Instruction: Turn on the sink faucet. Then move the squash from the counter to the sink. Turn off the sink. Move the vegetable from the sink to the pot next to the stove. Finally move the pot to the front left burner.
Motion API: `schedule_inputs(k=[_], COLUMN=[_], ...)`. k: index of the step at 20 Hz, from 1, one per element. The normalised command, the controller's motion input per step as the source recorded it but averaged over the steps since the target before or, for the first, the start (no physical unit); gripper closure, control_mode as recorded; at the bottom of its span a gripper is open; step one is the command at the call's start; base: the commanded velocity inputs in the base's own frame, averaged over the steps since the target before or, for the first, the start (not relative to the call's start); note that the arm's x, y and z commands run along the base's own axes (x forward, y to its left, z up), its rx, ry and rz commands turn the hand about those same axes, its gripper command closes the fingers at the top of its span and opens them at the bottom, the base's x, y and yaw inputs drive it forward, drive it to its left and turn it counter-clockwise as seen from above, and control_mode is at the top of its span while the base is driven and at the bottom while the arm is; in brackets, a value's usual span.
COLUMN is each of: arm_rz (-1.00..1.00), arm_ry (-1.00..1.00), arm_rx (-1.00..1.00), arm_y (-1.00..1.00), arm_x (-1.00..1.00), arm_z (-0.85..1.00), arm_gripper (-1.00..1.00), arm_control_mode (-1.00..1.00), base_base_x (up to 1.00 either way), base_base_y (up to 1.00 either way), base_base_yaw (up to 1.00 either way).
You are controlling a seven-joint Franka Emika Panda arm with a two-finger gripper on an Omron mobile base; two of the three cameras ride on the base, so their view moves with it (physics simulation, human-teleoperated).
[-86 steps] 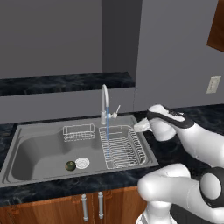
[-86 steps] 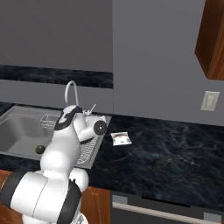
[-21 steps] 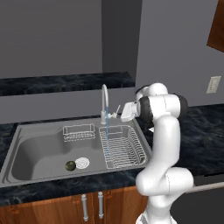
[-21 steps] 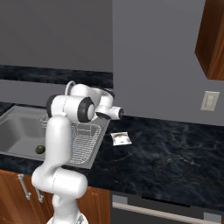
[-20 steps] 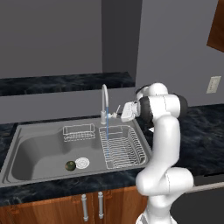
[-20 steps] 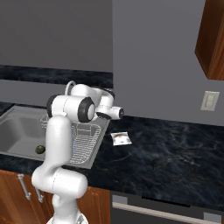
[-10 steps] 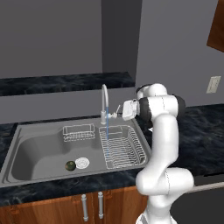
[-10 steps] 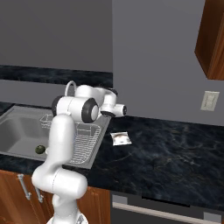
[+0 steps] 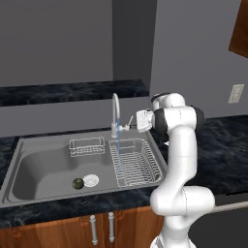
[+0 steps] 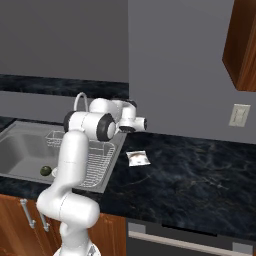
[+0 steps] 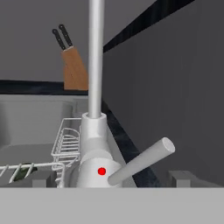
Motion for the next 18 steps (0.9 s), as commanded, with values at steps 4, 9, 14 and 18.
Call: schedule_inputs(k=[4, 9, 14, 18], arm_rz=[0.08, 0.04, 0.01, 0.0], arm_ry=[0.0, 0.0, 0.0, 0.0], arm_rx=[0.0, 0.0, 0.0, 0.0], arm_y=[0.15, 0.32, 0.52, 0.6], arm_x=[0.04, 0.08, 0.09, 0.08], arm_z=[0.03, 0.12, 0.16, 0.16], arm_gripper=[-1.0, -1.0, -1.0, -1.0], arm_control_mode=[-1.0, -1.0, -1.0, -1.0], base_base_x=[0.0, 0.0, 0.0, 0.0], base_base_y=[0.0, 0.0, 0.0, 0.0], base_base_yaw=[0.0, 0.0, 0.0, 0.0])
